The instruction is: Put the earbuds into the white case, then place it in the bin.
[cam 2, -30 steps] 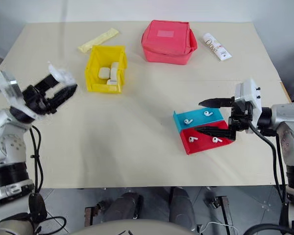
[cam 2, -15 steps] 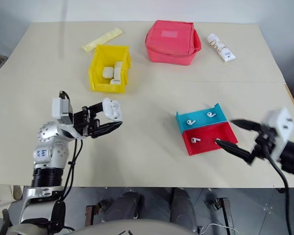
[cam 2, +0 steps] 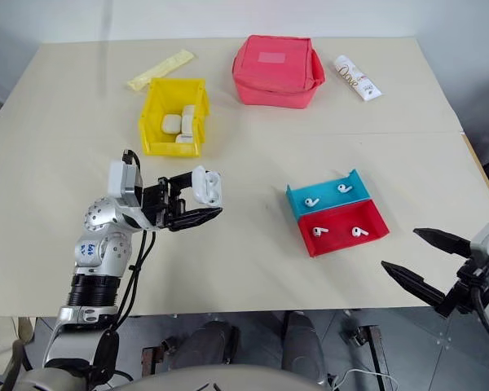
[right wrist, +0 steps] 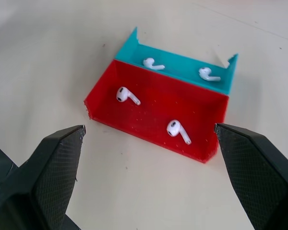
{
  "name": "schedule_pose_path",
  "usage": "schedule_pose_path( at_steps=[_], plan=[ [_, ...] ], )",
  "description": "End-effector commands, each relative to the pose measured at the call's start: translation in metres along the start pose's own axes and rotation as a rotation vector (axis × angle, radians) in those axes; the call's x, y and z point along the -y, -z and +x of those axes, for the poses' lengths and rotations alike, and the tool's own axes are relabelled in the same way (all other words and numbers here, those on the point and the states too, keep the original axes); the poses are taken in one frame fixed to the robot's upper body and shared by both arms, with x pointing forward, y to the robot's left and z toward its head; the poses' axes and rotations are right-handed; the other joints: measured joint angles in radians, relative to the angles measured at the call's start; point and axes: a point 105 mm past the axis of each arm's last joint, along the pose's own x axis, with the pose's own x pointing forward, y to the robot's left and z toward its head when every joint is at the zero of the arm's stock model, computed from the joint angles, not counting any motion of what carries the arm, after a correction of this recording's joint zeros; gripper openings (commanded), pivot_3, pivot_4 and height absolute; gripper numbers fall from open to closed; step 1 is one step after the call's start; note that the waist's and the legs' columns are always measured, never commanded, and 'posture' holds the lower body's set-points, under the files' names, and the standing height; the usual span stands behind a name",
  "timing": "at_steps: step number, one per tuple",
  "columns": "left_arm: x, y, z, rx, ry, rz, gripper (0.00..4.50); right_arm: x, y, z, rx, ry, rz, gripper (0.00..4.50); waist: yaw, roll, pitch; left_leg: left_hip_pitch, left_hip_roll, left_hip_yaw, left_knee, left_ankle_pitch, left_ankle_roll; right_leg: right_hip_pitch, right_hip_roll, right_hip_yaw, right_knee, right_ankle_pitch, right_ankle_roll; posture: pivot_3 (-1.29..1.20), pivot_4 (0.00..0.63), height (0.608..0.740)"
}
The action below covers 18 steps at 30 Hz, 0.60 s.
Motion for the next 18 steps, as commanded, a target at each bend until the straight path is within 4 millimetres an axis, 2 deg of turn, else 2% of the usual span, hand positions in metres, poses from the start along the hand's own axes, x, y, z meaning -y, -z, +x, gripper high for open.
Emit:
schedule_pose_path(
  at_steps=[1,7,10,12,15,18],
  plan=[
    [0.007,-0.008,0.004,0.028,0.022,0.029,2.81,-0.002,-0.018,0.015,-0.024,-0.023,-0.07,4.5,-0.002,0.0,0.0,0.0,0.0,0.0,0.0,0.0,0.0,0.0,0.0,0.0,0.0,0.0,0.0,0.0,0.15,0.74],
    [0.02,-0.003,0.009,0.031,0.012,0.023,2.81,-0.003,-0.029,0.045,-0.121,-0.089,-0.142,4.5,0.001,0.0,0.0,-0.001,0.001,0.0,0.0,0.0,0.0,-0.001,0.0,0.0,-0.001,0.0,0.0,0.0,0.15,0.74],
    [0.029,-0.003,0.011,0.043,-0.009,0.012,2.81,-0.008,-0.03,0.06,-0.229,-0.19,-0.219,4.5,0.001,0.001,0.0,-0.001,0.0,0.001,0.001,0.0,0.0,-0.001,0.0,0.0,0.0,0.0,0.0,0.0,0.15,0.74],
    [0.033,-0.002,0.011,0.043,-0.017,0.011,2.81,-0.006,-0.023,0.065,-0.316,-0.222,-0.203,4.5,0.003,0.0,0.001,-0.002,0.0,0.0,0.001,0.0,0.001,-0.001,-0.001,-0.001,-0.001,0.0,0.0,0.0,0.15,0.74],
    [0.036,-0.002,0.011,0.044,-0.033,0.012,2.81,0.005,-0.017,0.069,-0.391,-0.194,-0.204,3.89,0.006,0.0,0.001,-0.002,0.0,-0.001,0.001,0.0,0.001,-0.001,-0.001,-0.002,-0.002,0.0,0.0,0.0,0.15,0.74],
    [0.038,-0.001,0.012,0.046,-0.044,0.008,2.81,0.008,-0.015,0.075,-0.422,-0.205,-0.243,2.86,0.005,0.0,0.001,-0.002,-0.001,0.0,0.001,0.0,0.001,-0.001,-0.001,-0.001,-0.002,0.0,0.0,0.0,0.15,0.74]
  ],
)
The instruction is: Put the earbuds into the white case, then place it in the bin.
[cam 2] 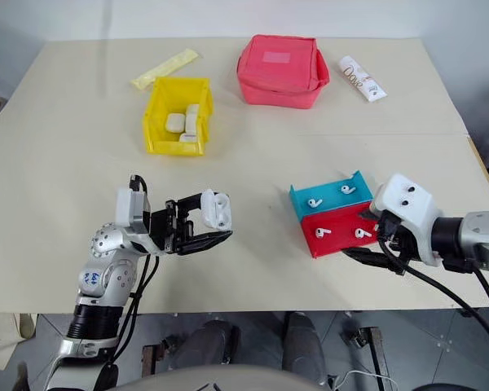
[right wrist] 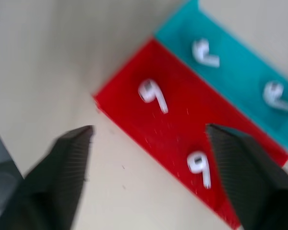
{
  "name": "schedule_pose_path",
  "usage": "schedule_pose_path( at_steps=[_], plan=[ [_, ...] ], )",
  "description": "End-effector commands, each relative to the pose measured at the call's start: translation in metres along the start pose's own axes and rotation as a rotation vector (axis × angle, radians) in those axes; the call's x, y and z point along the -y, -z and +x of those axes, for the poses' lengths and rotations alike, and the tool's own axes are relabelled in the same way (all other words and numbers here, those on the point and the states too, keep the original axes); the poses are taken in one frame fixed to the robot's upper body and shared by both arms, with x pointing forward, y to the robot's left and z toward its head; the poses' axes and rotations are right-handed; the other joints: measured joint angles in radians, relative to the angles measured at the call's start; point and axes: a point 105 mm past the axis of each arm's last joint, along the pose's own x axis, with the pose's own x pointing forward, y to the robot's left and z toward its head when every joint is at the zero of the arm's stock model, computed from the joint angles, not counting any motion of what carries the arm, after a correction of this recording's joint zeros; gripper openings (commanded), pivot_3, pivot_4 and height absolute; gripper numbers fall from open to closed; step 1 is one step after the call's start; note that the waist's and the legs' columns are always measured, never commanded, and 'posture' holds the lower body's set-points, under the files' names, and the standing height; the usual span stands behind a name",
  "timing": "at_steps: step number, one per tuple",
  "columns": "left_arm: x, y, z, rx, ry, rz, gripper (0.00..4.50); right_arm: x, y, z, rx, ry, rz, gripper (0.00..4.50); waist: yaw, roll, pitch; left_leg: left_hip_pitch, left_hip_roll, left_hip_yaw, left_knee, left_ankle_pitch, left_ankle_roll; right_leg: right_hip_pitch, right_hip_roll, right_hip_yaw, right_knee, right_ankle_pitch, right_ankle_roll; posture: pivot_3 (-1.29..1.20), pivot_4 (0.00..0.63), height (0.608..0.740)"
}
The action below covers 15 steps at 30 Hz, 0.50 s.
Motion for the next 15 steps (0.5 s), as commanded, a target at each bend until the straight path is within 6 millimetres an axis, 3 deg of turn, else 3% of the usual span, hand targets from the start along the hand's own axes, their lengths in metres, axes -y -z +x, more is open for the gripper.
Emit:
schedule_pose_path(
  at_steps=[1,8,15],
  plan=[
    [0.007,-0.008,0.005,0.032,0.006,0.031,2.81,0.004,-0.001,0.001,-0.046,-0.006,-0.049,2.54,-0.002,0.0,0.0,0.0,0.0,0.0,0.0,0.0,0.0,0.0,0.0,0.0,0.0,0.0,0.0,0.0,0.15,0.74],
    [0.012,-0.005,0.007,0.038,-0.009,0.023,2.81,0.01,0.002,0.014,-0.106,-0.027,-0.088,2.54,-0.006,0.0,0.0,0.0,0.001,0.0,-0.001,0.0,0.0,-0.001,0.001,0.0,0.0,0.0,0.0,0.0,0.15,0.74],
    [0.014,-0.005,0.009,0.048,-0.013,0.023,2.81,0.031,0.009,0.025,-0.181,0.012,-0.115,2.54,-0.007,0.001,0.0,0.0,0.001,0.0,-0.001,0.0,-0.001,-0.002,0.001,0.0,0.0,0.0,0.0,0.0,0.15,0.74]
  ],
)
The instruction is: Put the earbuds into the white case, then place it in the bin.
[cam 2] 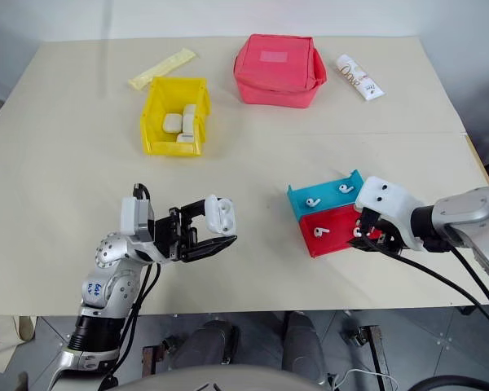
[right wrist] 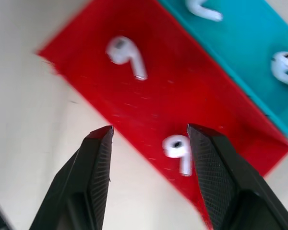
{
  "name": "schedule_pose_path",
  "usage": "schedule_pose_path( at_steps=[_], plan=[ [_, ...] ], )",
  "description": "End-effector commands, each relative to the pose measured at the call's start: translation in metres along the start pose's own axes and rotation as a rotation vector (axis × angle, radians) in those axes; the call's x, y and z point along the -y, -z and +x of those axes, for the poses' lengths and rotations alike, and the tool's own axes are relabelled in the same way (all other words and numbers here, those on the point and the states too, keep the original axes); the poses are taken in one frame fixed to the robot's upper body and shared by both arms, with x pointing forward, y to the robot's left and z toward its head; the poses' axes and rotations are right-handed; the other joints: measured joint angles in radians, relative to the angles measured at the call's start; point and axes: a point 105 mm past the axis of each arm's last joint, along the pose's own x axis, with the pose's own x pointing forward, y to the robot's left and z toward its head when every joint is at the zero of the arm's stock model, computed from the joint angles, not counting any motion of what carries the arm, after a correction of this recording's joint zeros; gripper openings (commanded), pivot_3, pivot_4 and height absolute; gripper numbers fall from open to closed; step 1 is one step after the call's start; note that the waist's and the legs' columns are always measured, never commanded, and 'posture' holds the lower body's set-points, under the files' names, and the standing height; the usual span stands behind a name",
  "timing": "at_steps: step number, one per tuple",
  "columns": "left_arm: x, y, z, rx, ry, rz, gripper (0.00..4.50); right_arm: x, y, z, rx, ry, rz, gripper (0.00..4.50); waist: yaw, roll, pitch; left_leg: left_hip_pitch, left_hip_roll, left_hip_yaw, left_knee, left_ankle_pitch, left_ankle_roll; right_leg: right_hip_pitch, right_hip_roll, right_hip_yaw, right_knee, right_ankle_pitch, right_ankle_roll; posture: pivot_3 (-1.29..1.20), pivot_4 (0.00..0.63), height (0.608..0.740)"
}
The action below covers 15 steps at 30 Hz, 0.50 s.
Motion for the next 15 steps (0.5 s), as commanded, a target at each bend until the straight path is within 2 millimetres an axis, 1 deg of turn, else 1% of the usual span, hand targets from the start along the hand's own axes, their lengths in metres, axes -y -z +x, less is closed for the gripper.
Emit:
schedule_pose_path(
  at_steps=[1,11,15],
  plan=[
    [0.006,-0.01,0.006,0.036,0.026,0.045,2.81,0.009,0.002,0.003,-0.026,0.02,-0.025,2.54,0.0,0.0,0.0,0.0,0.0,0.0,0.0,0.0,0.0,0.0,0.0,0.0,0.0,0.0,0.0,0.0,0.15,0.74],
    [0.009,-0.011,0.005,0.034,0.011,0.05,2.81,0.02,0.006,0.014,-0.055,0.016,-0.025,2.54,-0.001,0.0,0.0,0.0,0.0,0.0,0.0,0.0,0.0,0.0,0.0,0.0,0.0,0.0,0.0,0.0,0.15,0.74],
    [0.009,-0.012,0.004,0.034,0.007,0.05,2.81,0.019,0.008,0.016,-0.066,0.003,-0.03,2.54,0.0,0.0,0.0,0.0,0.0,0.0,0.0,0.0,0.0,0.0,0.0,0.0,0.0,0.0,0.0,0.0,0.15,0.74]
  ],
)
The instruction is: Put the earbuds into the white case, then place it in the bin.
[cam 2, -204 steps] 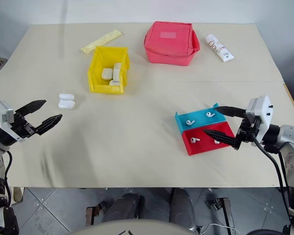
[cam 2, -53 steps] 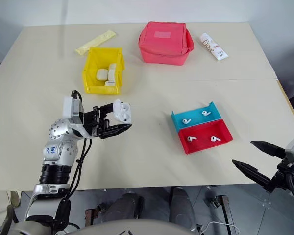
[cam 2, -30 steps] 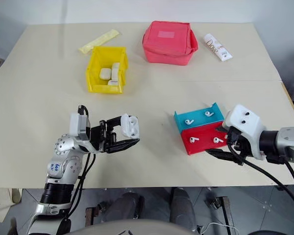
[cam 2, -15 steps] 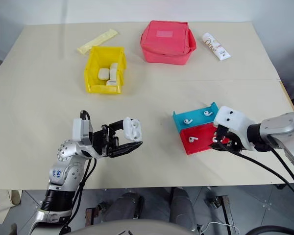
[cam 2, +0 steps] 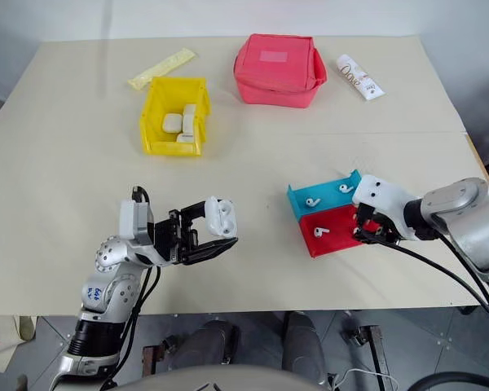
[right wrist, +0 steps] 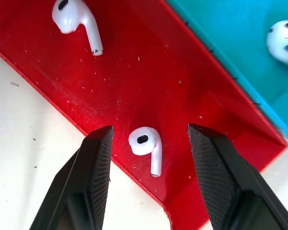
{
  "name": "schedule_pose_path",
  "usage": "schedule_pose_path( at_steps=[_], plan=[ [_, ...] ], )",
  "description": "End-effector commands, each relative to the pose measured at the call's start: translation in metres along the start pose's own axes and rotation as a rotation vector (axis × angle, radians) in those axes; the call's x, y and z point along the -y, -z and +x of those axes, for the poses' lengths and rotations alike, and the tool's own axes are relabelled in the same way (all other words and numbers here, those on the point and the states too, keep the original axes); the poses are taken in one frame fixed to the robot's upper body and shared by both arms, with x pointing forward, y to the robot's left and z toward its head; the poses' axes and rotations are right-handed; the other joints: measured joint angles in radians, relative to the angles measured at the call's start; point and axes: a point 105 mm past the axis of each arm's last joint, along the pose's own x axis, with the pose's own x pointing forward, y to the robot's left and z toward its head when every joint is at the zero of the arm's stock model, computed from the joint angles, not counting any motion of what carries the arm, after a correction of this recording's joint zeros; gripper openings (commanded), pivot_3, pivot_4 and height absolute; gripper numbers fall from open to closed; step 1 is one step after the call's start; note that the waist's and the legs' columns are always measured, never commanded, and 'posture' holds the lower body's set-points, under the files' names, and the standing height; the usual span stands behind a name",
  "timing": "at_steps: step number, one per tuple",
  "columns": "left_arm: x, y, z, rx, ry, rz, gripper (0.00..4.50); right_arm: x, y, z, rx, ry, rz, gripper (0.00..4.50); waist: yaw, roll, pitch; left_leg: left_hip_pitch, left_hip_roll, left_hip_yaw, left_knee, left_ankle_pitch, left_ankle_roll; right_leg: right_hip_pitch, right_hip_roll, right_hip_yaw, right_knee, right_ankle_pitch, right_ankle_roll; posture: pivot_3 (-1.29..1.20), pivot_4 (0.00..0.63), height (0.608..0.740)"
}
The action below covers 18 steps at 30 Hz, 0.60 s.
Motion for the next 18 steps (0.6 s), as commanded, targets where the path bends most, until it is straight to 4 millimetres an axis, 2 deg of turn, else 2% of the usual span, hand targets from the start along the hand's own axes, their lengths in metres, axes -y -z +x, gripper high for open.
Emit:
schedule_pose_path(
  at_steps=[1,16,18],
  plan=[
    [0.0046,-0.011,0.004,0.03,0.018,0.047,2.81,0.0031,-0.0038,-0.0028,0.004,0.009,-0.026,2.54,0.0,0.0,0.0,0.0,0.0,0.0,0.0,0.0,0.0,0.0,0.0,0.0,0.0,0.0,0.0,0.0,0.15,0.74],
    [0.0039,-0.0115,0.0025,0.025,0.002,0.054,2.81,0.0017,0.001,0.0022,-0.019,-0.013,-0.032,2.54,0.0,0.0,0.0,0.0,0.0,0.0,0.0,0.0,0.0,0.0,0.0,0.0,0.0,0.0,0.0,0.0,0.15,0.74],
    [0.0039,-0.0116,0.0025,0.025,0.001,0.055,2.81,0.0013,0.0011,0.0023,-0.02,-0.016,-0.031,2.17,-0.001,0.0,0.0,0.0,0.0,0.0,0.0,0.0,0.0,0.0,0.0,0.0,0.0,0.0,0.0,0.0,0.15,0.74]
  ],
)
